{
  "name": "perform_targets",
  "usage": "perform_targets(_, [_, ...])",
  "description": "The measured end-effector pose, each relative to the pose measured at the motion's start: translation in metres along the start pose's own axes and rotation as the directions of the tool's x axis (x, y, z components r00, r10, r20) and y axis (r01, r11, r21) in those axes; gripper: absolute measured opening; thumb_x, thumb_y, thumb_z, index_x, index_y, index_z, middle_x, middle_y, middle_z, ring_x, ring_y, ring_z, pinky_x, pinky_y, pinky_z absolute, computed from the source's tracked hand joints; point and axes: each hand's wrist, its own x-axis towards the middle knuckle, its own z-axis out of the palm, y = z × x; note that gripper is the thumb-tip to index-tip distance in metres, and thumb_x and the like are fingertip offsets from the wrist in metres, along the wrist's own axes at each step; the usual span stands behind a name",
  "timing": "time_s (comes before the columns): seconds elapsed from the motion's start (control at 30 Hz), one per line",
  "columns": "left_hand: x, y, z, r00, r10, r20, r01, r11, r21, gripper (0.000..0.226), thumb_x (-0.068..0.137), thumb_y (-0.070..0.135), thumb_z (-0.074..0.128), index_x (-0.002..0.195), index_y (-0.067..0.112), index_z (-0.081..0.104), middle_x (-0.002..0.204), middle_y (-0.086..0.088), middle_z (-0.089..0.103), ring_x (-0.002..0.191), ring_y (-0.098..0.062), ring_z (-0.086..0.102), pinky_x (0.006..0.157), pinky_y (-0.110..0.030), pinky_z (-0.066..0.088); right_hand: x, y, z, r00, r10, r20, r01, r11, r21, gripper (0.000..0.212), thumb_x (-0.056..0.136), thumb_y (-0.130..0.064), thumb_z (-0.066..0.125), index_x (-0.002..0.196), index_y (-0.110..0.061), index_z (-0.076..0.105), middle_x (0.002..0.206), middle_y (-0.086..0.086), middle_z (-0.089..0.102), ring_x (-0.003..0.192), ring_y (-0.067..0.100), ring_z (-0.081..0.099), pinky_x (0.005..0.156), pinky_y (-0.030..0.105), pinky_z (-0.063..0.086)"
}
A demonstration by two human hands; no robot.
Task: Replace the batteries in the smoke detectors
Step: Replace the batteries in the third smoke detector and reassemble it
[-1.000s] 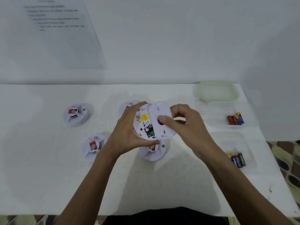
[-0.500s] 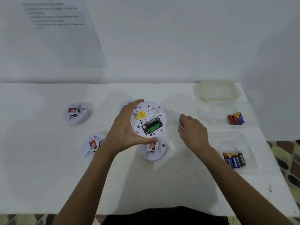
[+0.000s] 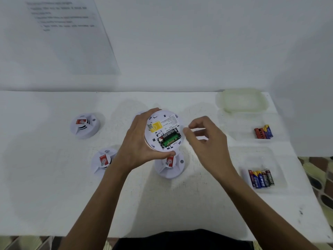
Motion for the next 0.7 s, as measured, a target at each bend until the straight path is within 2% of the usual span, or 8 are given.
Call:
perform_targets(0.1, [0.001, 0.004, 0.000, 0.999, 0.034, -0.021, -0.033, 0.999, 0.005, 0.087, 0.055, 0.076, 0.066, 0.128, 0.053, 0.026, 0.127, 0.046, 0.030, 0.118, 0.014, 0.033, 0.095, -0.001, 0.023, -0.014, -0.012, 0.008, 0.998, -0.011, 0.055, 0.007, 0.998, 0.065, 0.009, 0.090, -0.021, 0.069, 0.091, -0.018, 0.060, 0.099, -0.004, 0.065, 0.088, -0.001, 0.065, 0.059, 0.008, 0.048])
perform_targets(0.2, [0.001, 0.006, 0.001, 0.996, 0.061, -0.058, -0.060, 0.998, 0.017, 0.087, 0.055, 0.063, 0.072, 0.130, 0.045, 0.030, 0.124, 0.046, 0.032, 0.116, 0.020, 0.031, 0.097, -0.001, 0.023, -0.017, -0.010, 0.016, 1.000, -0.021, 0.018, 0.020, 1.000, 0.022, 0.008, 0.088, -0.016, 0.071, 0.091, -0.016, 0.063, 0.100, 0.001, 0.065, 0.090, 0.002, 0.065, 0.064, 0.007, 0.050])
perform_targets(0.33, [0.001, 0.011, -0.001, 0.990, 0.106, -0.095, -0.102, 0.994, 0.037, 0.081, 0.057, 0.062, 0.069, 0.126, 0.039, 0.034, 0.123, 0.050, 0.030, 0.114, 0.024, 0.030, 0.096, 0.001, 0.021, -0.018, -0.012, 0.022, 0.999, -0.027, -0.030, 0.027, 1.000, -0.016, 0.011, 0.086, -0.015, 0.072, 0.096, -0.013, 0.067, 0.100, 0.001, 0.066, 0.087, 0.002, 0.066, 0.070, 0.006, 0.052])
perform_targets(0.4, [0.005, 0.021, -0.003, 0.981, 0.160, -0.113, -0.157, 0.987, 0.039, 0.069, 0.059, 0.059, 0.067, 0.117, 0.042, 0.033, 0.119, 0.039, 0.040, 0.108, 0.026, 0.032, 0.094, 0.002, 0.021, -0.020, -0.014, 0.025, 0.999, 0.004, -0.054, -0.004, 1.000, -0.011, 0.012, 0.087, -0.016, 0.072, 0.097, -0.016, 0.066, 0.100, -0.002, 0.066, 0.087, 0.001, 0.066, 0.073, 0.007, 0.052])
perform_targets(0.47, [0.008, 0.028, -0.004, 0.969, 0.211, -0.125, -0.206, 0.977, 0.054, 0.063, 0.061, 0.055, 0.065, 0.114, 0.038, 0.034, 0.112, 0.014, 0.044, 0.101, 0.019, 0.035, 0.094, 0.003, 0.021, -0.021, -0.016, 0.027, 0.995, 0.079, -0.064, -0.078, 0.997, 0.022, 0.014, 0.087, -0.018, 0.071, 0.097, -0.021, 0.062, 0.100, -0.005, 0.066, 0.089, 0.003, 0.066, 0.073, 0.009, 0.053])
perform_targets(0.5, [0.007, 0.027, -0.002, 0.966, 0.224, -0.128, -0.217, 0.974, 0.068, 0.063, 0.061, 0.054, 0.065, 0.115, 0.035, 0.037, 0.110, 0.009, 0.043, 0.102, 0.015, 0.035, 0.094, 0.002, 0.021, -0.021, -0.017, 0.027, 0.991, 0.124, -0.060, -0.121, 0.991, 0.049, 0.015, 0.087, -0.019, 0.071, 0.098, -0.022, 0.061, 0.100, -0.006, 0.066, 0.090, 0.004, 0.066, 0.073, 0.011, 0.053])
perform_targets(0.6, [0.004, 0.020, 0.004, 0.976, 0.178, -0.126, -0.171, 0.983, 0.069, 0.081, 0.059, 0.057, 0.067, 0.125, 0.023, 0.035, 0.119, 0.011, 0.041, 0.112, 0.024, 0.027, 0.098, -0.002, 0.020, -0.018, -0.019, 0.027, 0.975, 0.222, -0.030, -0.218, 0.971, 0.103, 0.018, 0.086, -0.020, 0.071, 0.102, -0.020, 0.061, 0.099, -0.006, 0.066, 0.090, 0.005, 0.066, 0.069, 0.019, 0.057])
perform_targets(0.7, [0.006, 0.022, 0.005, 0.977, 0.176, -0.123, -0.169, 0.984, 0.061, 0.077, 0.060, 0.056, 0.066, 0.124, 0.023, 0.036, 0.116, 0.010, 0.042, 0.107, 0.018, 0.031, 0.099, -0.001, 0.019, -0.017, -0.020, 0.026, 0.966, 0.258, 0.007, -0.258, 0.960, 0.110, 0.019, 0.086, -0.020, 0.070, 0.100, -0.021, 0.058, 0.101, -0.004, 0.065, 0.091, 0.007, 0.066, 0.069, 0.031, 0.060])
